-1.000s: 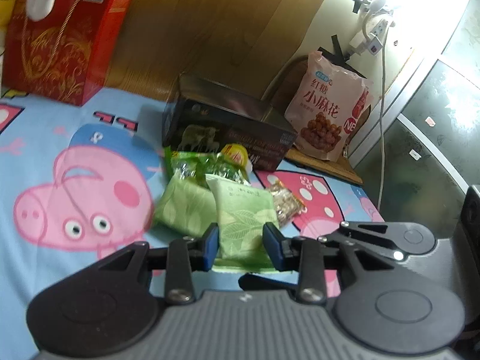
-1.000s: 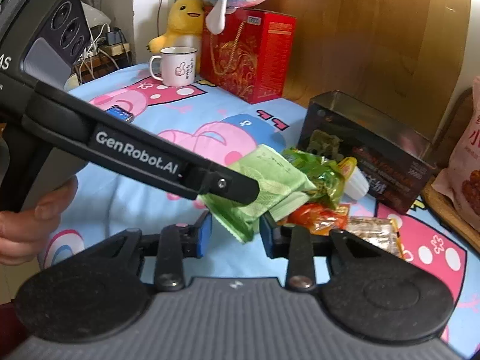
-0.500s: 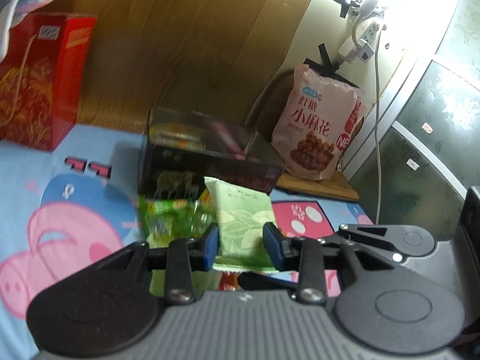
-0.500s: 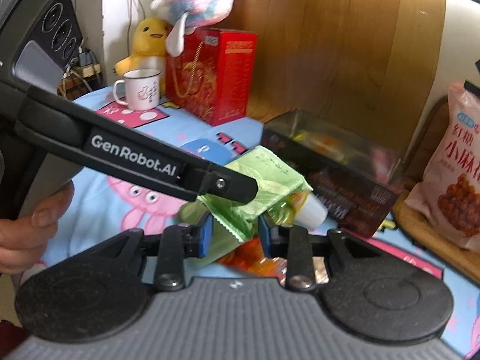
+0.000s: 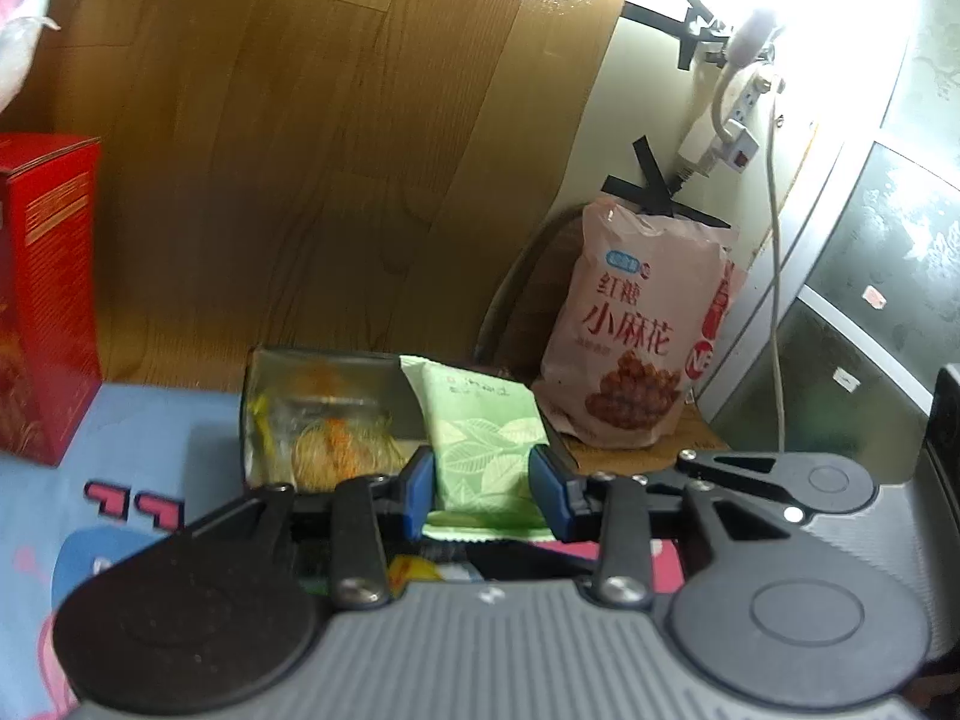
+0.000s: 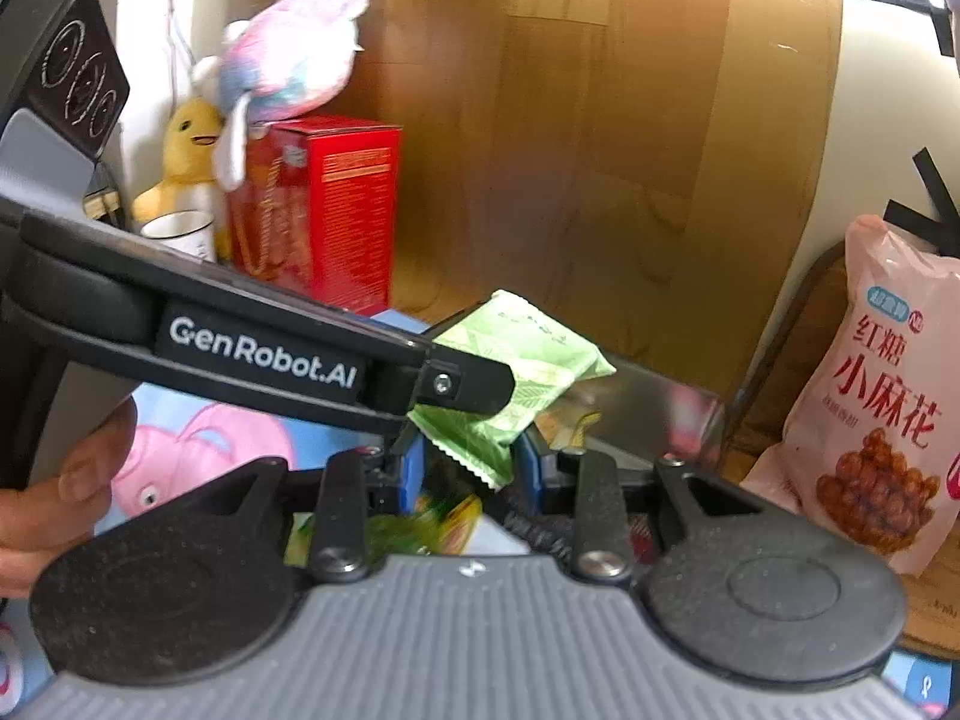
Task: Organize snacks
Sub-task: 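Lift the green packet into the metal tin and release it, then move the left gripper back to the remaining snacks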
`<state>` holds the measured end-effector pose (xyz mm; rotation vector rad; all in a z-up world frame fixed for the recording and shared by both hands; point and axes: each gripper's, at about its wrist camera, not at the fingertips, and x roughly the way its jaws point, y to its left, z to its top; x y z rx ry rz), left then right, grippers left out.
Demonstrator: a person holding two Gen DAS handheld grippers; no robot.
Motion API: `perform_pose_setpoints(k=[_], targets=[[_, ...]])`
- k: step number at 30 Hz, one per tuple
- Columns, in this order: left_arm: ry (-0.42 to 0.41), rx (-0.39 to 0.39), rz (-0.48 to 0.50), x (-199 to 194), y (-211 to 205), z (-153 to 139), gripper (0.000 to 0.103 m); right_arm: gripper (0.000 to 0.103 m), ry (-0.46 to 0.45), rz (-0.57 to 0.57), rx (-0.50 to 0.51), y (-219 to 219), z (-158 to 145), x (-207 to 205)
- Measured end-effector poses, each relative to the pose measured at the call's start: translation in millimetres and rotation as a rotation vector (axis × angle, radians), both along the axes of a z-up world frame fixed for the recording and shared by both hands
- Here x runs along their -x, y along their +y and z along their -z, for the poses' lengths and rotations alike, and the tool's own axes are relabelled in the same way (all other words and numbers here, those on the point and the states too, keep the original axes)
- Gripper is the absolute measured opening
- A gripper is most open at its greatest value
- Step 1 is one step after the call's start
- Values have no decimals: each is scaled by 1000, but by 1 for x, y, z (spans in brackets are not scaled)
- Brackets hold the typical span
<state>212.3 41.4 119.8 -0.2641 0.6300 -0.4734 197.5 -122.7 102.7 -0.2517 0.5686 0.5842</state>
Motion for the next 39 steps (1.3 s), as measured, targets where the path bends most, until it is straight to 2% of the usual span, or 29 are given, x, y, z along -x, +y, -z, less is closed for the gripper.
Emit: perform_pose_setpoints(k=[13, 20, 21, 22, 23, 28, 31, 33, 36, 39], targets=[[41, -15, -21, -61, 1, 17, 34, 35, 12, 26, 11, 6, 18, -52], [77, -29, -43, -81, 6, 32, 34, 35, 48, 21, -4, 10, 33, -73], [81, -31, -47, -83, 6, 34, 35, 36, 52, 21, -4, 11, 35, -77], [85, -36, -54, -85, 7, 36, 40, 36, 54, 22, -6, 11, 37, -79], [89, -39, -60, -87, 7, 38, 45, 37, 56, 25, -5, 12, 38, -81], [83, -44, -98, -87, 11, 39, 55, 59, 35, 58, -15, 9, 39, -82], [69, -30, -114, -81, 17, 35, 57, 75, 15, 108, -30, 2, 37, -81], [59, -19, -120, -74, 20, 33, 59, 91, -10, 161, -49, -5, 35, -76], [45, -8, -119, -62, 23, 31, 61, 93, -33, 221, -86, -19, 35, -62], [35, -5, -111, -48, 22, 30, 61, 92, -1, 281, -153, -39, 37, -50]])
